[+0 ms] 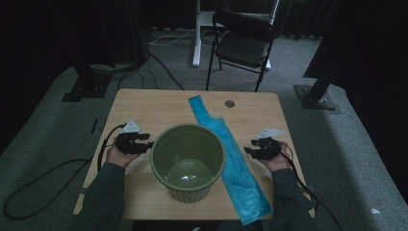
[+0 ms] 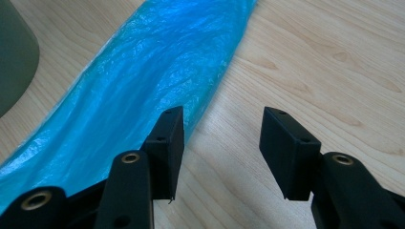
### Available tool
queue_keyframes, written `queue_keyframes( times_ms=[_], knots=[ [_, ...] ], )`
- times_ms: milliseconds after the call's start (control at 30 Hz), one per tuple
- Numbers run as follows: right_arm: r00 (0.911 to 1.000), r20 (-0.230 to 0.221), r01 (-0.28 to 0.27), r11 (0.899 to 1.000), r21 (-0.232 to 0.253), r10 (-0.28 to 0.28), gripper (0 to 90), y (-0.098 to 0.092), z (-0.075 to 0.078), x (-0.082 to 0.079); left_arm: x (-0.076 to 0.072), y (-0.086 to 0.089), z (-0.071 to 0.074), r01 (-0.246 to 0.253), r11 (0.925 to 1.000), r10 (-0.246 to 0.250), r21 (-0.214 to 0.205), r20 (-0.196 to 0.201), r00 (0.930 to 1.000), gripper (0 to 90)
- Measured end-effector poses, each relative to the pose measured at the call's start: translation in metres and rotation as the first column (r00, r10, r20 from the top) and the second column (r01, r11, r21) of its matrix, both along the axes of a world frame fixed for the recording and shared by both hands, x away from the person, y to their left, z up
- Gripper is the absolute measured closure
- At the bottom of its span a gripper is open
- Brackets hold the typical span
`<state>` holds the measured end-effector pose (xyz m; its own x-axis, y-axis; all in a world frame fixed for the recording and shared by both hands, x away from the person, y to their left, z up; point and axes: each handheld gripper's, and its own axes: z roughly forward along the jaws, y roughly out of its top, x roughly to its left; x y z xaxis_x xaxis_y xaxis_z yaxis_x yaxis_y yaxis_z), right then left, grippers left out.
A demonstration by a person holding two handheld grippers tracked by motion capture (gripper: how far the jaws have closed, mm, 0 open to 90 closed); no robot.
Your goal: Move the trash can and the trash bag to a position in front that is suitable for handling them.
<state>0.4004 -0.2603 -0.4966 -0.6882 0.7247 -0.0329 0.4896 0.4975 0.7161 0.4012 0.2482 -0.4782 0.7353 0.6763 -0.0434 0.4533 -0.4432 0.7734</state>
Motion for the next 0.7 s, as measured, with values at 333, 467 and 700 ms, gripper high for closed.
queue_keyframes(
  times_ms=[333,467,700],
  knots=[
    [0.9984,-0.019,-0.053,0.999,0.008,0.053,47.2,0.011,0.003,-0.004,-0.015,-0.008,0.004,0.065,0.9978,-0.065,-0.009,0.004,0.9979,46.8],
    [0.9967,-0.007,-0.081,0.996,0.024,0.081,46.6,0.017,0.008,-0.009,-0.023,-0.013,0.005,0.096,0.9954,-0.096,0.005,0.006,0.9954,46.4],
    [0.9965,-0.051,-0.069,0.997,-0.037,0.067,46.5,0.027,0.0,-0.007,-0.032,-0.015,0.007,0.118,0.993,-0.118,0.01,0.015,0.9929,46.0]
  ],
)
